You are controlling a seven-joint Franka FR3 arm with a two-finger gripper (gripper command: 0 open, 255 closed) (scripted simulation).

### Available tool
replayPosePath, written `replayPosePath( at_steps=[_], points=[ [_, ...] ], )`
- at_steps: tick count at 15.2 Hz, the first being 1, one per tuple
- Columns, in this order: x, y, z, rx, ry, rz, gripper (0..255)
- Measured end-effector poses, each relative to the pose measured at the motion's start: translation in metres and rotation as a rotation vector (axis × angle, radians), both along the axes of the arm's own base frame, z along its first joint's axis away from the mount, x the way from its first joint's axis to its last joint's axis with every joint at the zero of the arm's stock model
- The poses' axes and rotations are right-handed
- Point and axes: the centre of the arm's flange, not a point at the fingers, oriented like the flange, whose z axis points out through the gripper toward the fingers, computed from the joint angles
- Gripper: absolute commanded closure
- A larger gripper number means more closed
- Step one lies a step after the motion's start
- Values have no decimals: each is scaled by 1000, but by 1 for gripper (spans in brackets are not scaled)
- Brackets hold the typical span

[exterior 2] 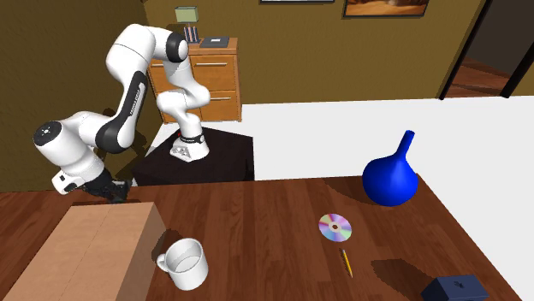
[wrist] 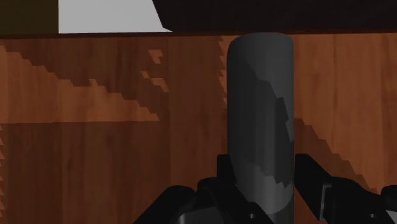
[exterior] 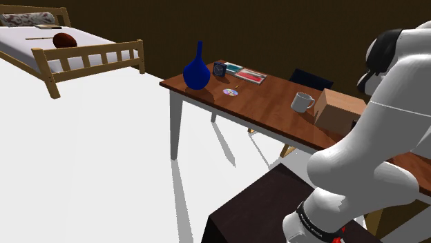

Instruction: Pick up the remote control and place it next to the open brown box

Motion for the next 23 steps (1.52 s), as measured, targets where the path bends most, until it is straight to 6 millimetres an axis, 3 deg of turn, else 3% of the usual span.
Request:
replayPosePath(
  at_steps=[6,12,13,19,23],
  points=[
    [0,0,-29,0,0,0,255],
    [0,0,-33,0,0,0,255],
    [0,0,-33,0,0,0,0],
    [0,0,-33,-1,0,0,0],
    [4,-10,5,-2,0,0,0]
  ],
)
